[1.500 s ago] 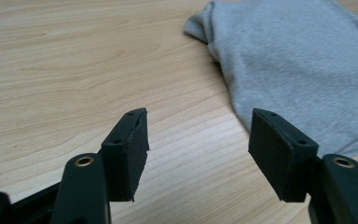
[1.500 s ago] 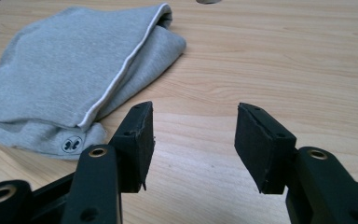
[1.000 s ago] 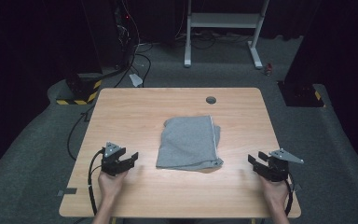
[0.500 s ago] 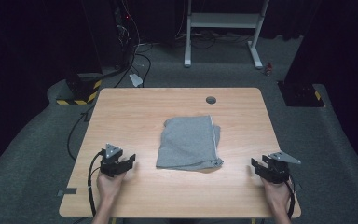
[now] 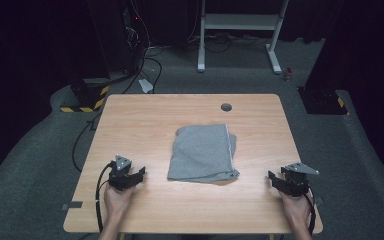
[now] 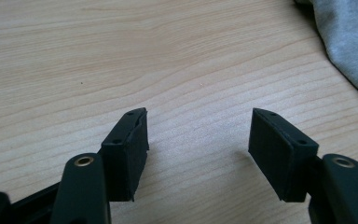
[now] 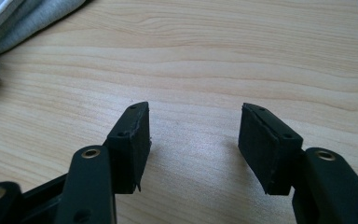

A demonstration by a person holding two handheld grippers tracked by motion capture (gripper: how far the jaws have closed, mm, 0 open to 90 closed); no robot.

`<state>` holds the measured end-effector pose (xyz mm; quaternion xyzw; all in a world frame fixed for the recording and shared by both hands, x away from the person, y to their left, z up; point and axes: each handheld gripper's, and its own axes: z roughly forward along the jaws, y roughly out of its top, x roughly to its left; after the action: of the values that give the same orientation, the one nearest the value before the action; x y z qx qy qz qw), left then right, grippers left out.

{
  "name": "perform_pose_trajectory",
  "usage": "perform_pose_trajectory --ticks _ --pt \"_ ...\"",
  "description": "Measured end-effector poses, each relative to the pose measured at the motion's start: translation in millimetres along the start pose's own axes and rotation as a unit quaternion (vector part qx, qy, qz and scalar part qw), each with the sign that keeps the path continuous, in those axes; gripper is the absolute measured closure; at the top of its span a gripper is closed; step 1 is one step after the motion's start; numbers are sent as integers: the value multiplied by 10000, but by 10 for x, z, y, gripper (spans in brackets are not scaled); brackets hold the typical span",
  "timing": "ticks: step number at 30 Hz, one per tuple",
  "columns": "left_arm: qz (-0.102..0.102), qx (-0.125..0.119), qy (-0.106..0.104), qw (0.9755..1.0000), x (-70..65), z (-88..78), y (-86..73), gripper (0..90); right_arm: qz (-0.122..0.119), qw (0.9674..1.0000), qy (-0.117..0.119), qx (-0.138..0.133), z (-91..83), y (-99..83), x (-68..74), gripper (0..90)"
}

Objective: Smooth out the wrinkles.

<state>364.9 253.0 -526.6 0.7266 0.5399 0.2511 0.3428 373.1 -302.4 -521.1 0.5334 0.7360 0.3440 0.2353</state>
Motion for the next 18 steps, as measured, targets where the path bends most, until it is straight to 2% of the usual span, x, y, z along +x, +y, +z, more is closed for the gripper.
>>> perform_pose_trajectory --ticks 5,10,12,18 --pt "-62 -25 -63 10000 -16 10 2 376 -72 9999 47 121 18 8 10 398" --pt "16 77 -42 10000 -47 15 1 369 -198 9996 13 206 31 11 38 351" --pt "52 109 32 9999 -76 21 2 353 -263 9994 16 216 33 11 48 340" --pt "26 119 8 9999 -110 27 4 324 -214 9995 -72 207 29 4 69 330"
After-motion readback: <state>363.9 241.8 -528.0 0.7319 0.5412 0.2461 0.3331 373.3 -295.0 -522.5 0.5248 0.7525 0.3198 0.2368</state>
